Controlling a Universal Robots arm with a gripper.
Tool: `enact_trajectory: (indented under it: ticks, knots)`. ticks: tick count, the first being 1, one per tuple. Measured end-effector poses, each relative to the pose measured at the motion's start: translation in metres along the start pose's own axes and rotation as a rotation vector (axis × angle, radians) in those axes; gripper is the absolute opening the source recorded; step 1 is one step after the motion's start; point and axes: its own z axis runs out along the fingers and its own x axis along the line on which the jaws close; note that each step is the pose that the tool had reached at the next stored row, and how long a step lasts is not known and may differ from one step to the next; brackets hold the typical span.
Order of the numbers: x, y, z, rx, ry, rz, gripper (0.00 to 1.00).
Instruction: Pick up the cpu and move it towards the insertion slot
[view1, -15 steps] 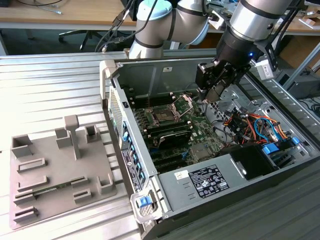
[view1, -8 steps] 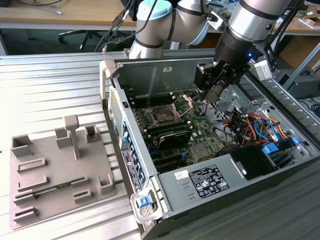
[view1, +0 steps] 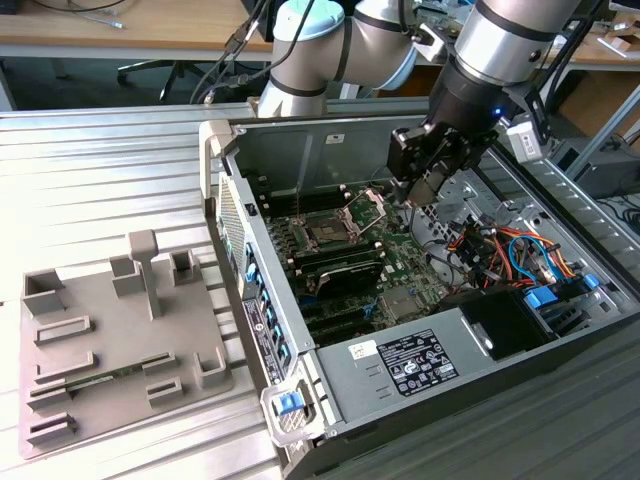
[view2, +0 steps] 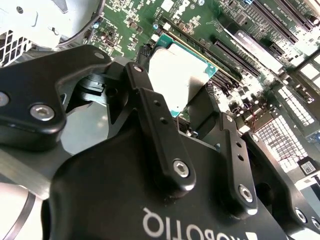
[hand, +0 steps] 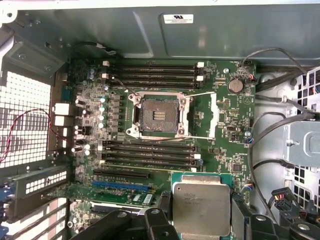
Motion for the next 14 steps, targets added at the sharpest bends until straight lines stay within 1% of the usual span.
enact_trajectory:
  ticks: [14]
  knots:
    - [0.0028, 0.0008, 0.0032, 0.0000, 0.0000, 0.000, 0.55]
